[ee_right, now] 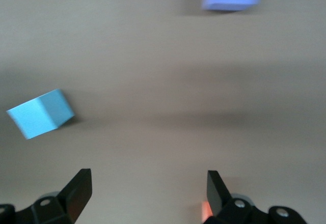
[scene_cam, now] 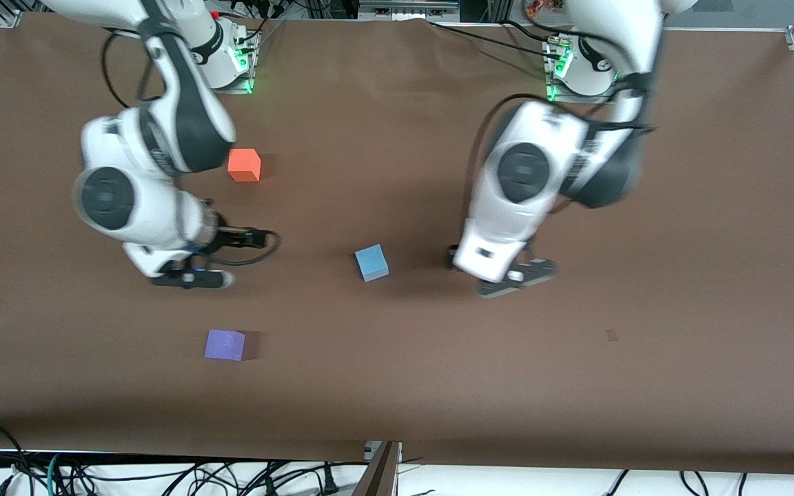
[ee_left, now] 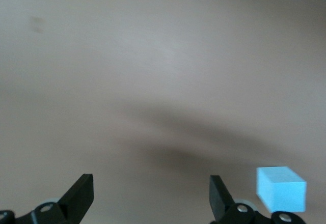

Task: Place blue block between orange and purple blocks
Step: 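Grasp the blue cube with the right gripper while the left gripper withdraws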

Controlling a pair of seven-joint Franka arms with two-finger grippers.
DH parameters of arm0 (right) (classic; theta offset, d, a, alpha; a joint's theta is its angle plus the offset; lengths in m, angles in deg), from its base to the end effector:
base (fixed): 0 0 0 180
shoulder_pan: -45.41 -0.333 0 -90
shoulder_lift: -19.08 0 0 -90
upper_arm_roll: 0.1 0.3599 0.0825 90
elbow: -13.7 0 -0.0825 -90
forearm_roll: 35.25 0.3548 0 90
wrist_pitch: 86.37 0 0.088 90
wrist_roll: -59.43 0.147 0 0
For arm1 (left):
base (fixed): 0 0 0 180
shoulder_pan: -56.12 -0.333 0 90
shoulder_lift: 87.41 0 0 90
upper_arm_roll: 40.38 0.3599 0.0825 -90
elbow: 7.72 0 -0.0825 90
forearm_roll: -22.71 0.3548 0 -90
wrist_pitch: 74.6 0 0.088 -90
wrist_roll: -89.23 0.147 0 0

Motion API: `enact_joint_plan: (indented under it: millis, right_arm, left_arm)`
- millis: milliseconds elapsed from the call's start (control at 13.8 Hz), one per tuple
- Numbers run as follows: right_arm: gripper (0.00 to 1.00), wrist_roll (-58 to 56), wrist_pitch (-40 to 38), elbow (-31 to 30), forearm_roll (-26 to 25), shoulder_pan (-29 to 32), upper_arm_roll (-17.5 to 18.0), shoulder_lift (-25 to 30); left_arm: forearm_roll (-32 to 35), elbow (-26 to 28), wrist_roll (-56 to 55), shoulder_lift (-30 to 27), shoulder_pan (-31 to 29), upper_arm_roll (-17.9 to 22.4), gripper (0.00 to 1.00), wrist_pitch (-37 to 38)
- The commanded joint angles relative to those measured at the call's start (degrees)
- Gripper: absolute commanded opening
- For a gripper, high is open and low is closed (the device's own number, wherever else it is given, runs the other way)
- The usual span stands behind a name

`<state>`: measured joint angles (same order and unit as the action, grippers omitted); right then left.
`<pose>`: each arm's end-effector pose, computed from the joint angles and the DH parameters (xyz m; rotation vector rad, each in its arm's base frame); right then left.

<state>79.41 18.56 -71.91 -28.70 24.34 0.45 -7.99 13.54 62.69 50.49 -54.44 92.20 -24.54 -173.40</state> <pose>0.6127 0.2564 0.3985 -3.0736 0.0140 0.2563 0.6347 -0.3065 0.4442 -3.0786 -0.4874 0.0868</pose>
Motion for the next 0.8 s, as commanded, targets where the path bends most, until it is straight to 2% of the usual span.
enact_joint_plan:
  millis: [0,72,217,362,507,652,725]
  right_arm:
    - [1.0,0.32,2.9,0.8,3.54,-2.82,-0.47,-3.93]
    - [1.0,0.23,5.35,0.8,5.21,-4.48,-0.47,-5.25]
    - [1.0,0.14,10.97,0.8,5.14,-7.39,-0.47,-7.36]
    - [1.0,0.14,15.55,0.8,5.4,-10.55,-0.47,-10.0]
    - [1.0,0.06,19.42,0.8,4.97,-12.75,-0.47,-11.94]
    - [1.0,-0.29,21.45,0.8,4.44,-13.9,-0.47,-13.43]
    - [1.0,-0.56,22.85,0.8,3.65,-14.86,-0.47,-14.31]
  left_arm:
    - [0.99,2.89,9.52,-8.15,-4.85,-1.08,1.0,6.66]
    - [0.99,2.89,13.56,-10.7,-6.96,-0.99,1.0,9.04]
    - [1.61,2.98,21.48,-16.15,-11.27,-0.99,1.0,14.04]
    - [1.7,4.55,24.84,-21.24,-15.14,-1.08,1.0,18.62]
    - [2.22,10.24,25.21,-27.57,-16.91,-1.07,1.0,20.48]
    - [3.45,16.92,25.29,-33.03,-17.79,-1.16,1.0,19.0]
    - [3.46,18.34,25.29,-34.96,-18.49,-1.25,1.0,18.99]
